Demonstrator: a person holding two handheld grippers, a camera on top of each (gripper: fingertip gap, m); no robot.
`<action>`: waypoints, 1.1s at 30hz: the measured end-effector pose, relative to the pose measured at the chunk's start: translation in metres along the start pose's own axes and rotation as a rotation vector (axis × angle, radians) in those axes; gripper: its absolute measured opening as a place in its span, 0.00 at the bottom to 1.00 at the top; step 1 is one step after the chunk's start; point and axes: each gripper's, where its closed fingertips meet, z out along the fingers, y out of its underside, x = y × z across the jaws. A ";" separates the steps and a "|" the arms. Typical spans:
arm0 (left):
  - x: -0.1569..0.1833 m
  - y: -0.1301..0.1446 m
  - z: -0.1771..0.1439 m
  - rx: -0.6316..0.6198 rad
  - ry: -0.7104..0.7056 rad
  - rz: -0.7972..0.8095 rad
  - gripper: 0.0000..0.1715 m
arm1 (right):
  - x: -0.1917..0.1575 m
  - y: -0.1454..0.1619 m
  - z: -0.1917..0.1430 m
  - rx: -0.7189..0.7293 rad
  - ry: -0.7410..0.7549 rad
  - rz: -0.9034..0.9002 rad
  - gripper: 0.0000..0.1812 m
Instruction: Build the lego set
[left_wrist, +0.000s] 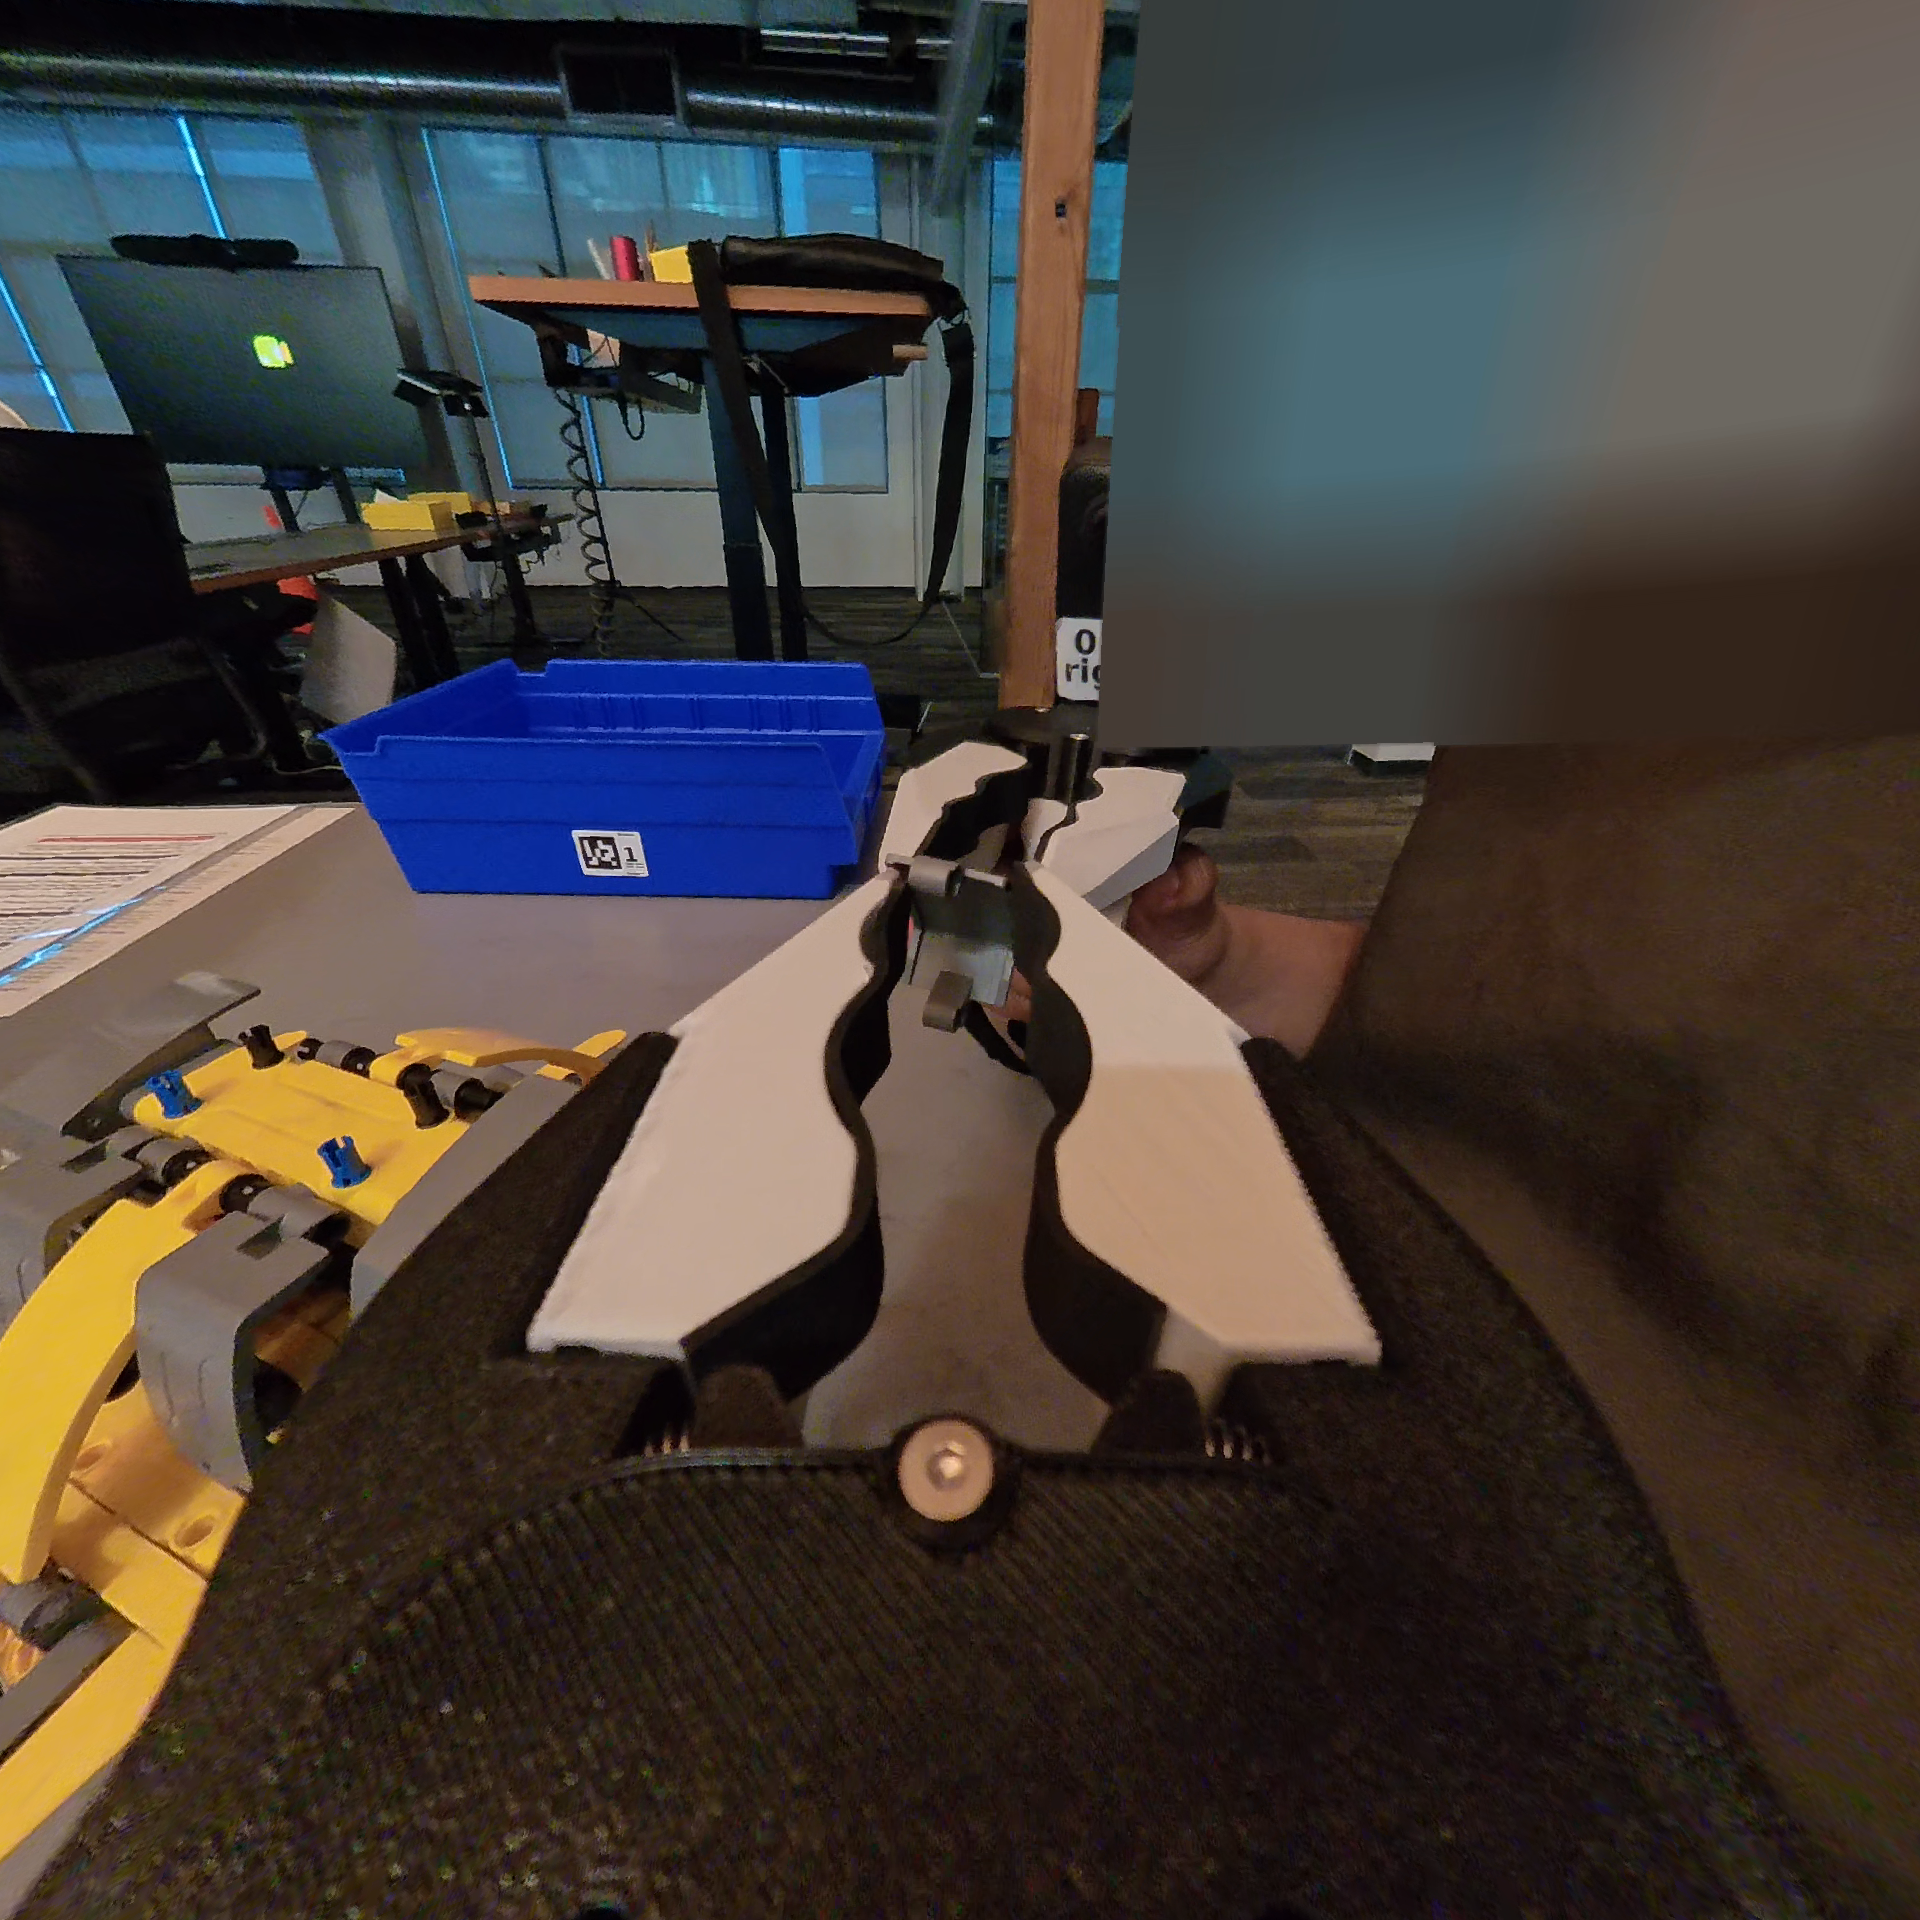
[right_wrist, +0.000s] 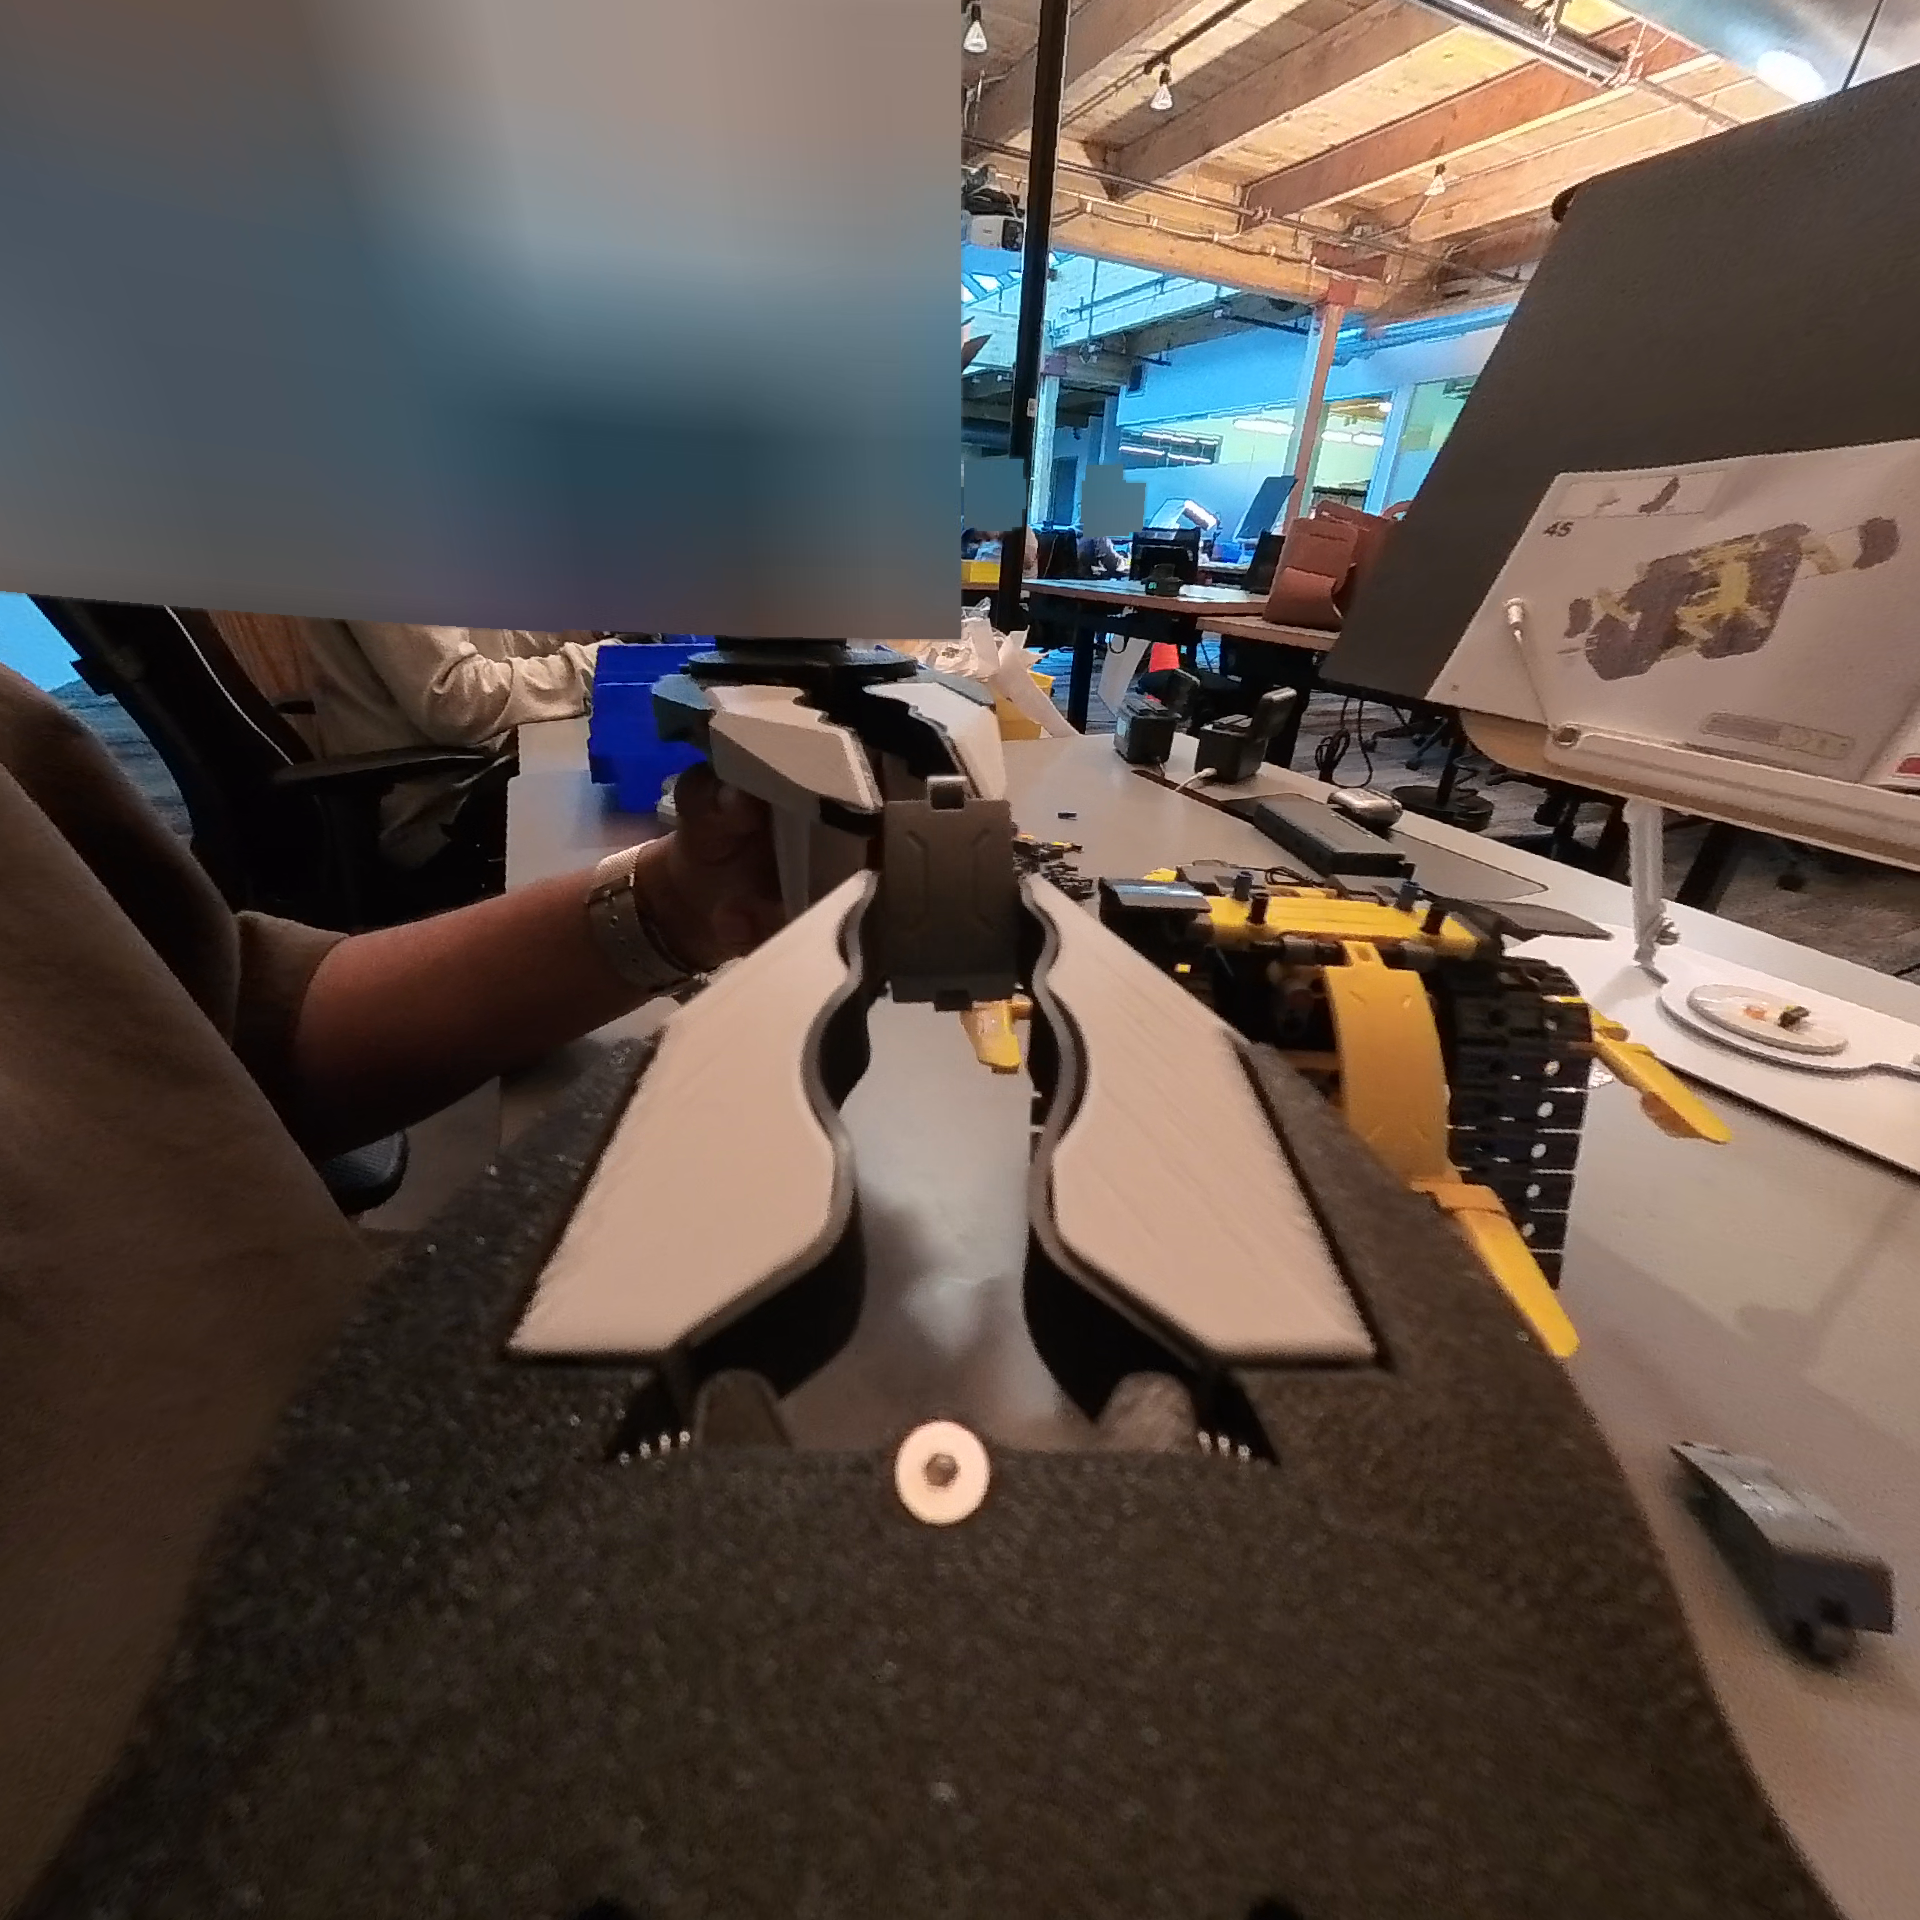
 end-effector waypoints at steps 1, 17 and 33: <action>0.000 0.000 0.000 0.004 -0.003 0.002 0.10 | 0.000 0.000 0.000 -0.002 0.005 -0.005 0.13; 0.000 0.005 0.001 -0.008 -0.005 0.004 0.17 | 0.001 0.004 -0.001 -0.020 0.008 -0.005 0.13; -0.001 0.005 0.001 -0.018 -0.015 0.009 0.09 | 0.000 0.009 -0.001 -0.041 0.016 -0.023 0.13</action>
